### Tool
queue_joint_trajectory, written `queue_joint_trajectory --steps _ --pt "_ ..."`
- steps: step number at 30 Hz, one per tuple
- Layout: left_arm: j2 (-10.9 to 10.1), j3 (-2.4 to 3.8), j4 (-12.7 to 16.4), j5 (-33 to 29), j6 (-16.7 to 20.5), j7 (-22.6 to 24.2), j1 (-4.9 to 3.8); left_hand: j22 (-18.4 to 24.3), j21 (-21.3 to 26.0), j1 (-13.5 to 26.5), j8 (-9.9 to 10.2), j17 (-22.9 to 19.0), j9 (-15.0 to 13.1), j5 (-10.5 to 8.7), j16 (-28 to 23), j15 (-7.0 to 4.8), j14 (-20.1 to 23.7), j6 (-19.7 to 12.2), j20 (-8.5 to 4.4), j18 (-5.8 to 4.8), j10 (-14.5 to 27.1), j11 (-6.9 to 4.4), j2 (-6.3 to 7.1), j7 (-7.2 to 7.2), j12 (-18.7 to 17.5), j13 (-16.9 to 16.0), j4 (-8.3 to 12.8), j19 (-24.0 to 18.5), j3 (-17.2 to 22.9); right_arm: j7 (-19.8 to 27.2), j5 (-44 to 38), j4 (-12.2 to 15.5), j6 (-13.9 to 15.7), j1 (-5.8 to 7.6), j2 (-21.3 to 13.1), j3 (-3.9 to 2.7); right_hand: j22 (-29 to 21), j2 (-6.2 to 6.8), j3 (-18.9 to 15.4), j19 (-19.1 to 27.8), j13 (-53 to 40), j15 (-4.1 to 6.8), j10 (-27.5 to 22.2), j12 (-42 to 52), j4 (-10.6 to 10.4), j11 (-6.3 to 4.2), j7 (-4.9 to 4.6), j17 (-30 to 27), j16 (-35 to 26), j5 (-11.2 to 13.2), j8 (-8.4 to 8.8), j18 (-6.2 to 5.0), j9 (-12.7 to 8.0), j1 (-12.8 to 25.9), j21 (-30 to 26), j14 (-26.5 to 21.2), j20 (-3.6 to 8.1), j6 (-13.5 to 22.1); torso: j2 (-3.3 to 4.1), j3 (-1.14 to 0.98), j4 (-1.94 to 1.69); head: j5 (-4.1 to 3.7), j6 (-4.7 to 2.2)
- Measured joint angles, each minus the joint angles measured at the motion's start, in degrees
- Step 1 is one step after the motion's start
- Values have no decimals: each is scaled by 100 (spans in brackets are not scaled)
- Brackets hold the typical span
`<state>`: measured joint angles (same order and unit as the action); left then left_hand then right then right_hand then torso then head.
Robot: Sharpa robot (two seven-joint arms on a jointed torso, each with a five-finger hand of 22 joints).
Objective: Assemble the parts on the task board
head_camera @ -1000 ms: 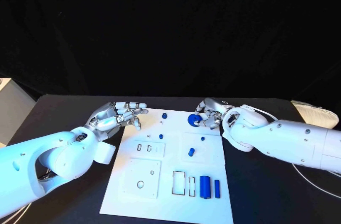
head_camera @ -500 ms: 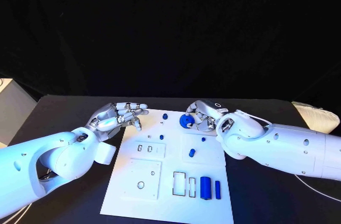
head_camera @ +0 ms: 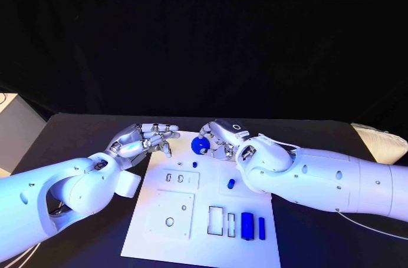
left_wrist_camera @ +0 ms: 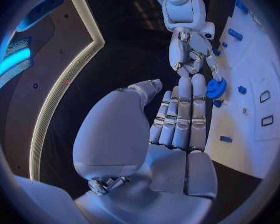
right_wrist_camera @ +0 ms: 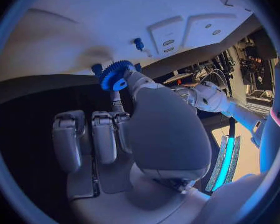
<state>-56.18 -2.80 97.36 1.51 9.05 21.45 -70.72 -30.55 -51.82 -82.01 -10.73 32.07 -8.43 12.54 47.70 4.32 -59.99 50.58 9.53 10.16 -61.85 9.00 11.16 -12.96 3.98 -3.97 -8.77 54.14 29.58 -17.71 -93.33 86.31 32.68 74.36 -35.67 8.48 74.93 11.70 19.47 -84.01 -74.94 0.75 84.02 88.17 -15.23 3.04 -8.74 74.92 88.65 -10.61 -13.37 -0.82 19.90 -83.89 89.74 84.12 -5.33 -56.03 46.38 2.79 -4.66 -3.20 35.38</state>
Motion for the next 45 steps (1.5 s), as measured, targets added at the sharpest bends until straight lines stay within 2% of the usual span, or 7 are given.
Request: queue_joint_trajectory --steps 5,16,30,34,45 --pt "7 0 -1 0 -4 -6 0 -16 -28 0 0 -14 -7 0 0 0 0 0 -1 -1 0 0 0 0 0 0 0 -41 0 -70 -105 -187 -2 -3 218 2 0 0 0 0 1 0 0 0 0 0 2 0 0 7 0 0 2 0 0 0 0 -1 4 0 -7 22 9" --pt "49 0 -16 0 -14 -15 -1 -16 -28 0 0 -14 -6 0 0 0 0 0 -1 -1 0 0 0 0 0 0 0 -41 0 -156 -271 -505 -51 -26 518 5 -1 0 15 0 1 -1 0 0 -18 1 6 -1 0 33 22 0 5 0 0 0 -1 2 10 -8 3 37 32" --pt "65 0 -29 2 -25 -22 -1 -16 -27 0 0 -14 -6 0 0 0 0 0 -1 -1 0 0 0 0 0 0 0 -41 0 -183 -332 -674 -210 -116 637 17 -2 53 31 0 2 -1 0 -1 -35 1 28 -1 0 44 64 0 10 53 0 0 -1 -18 10 -15 15 69 82" --pt "67 0 -29 3 -28 -23 -1 -15 -27 0 0 -13 -5 0 0 0 0 0 -1 -1 0 0 0 0 0 0 0 -41 0 -185 -341 -706 -217 -117 656 14 -2 30 31 0 2 -1 0 -1 -35 1 29 -1 0 45 50 0 11 76 0 0 -1 -18 9 -16 14 71 94" --pt "64 0 -33 4 -31 -25 -1 -15 -27 0 0 -13 -5 0 0 0 0 0 -1 -1 0 0 0 0 0 0 0 -41 0 -243 -366 -792 -224 -134 682 21 2 45 31 0 3 -1 0 -24 -35 1 33 -1 0 66 31 -1 11 91 0 0 -1 -15 9 -16 15 76 96"
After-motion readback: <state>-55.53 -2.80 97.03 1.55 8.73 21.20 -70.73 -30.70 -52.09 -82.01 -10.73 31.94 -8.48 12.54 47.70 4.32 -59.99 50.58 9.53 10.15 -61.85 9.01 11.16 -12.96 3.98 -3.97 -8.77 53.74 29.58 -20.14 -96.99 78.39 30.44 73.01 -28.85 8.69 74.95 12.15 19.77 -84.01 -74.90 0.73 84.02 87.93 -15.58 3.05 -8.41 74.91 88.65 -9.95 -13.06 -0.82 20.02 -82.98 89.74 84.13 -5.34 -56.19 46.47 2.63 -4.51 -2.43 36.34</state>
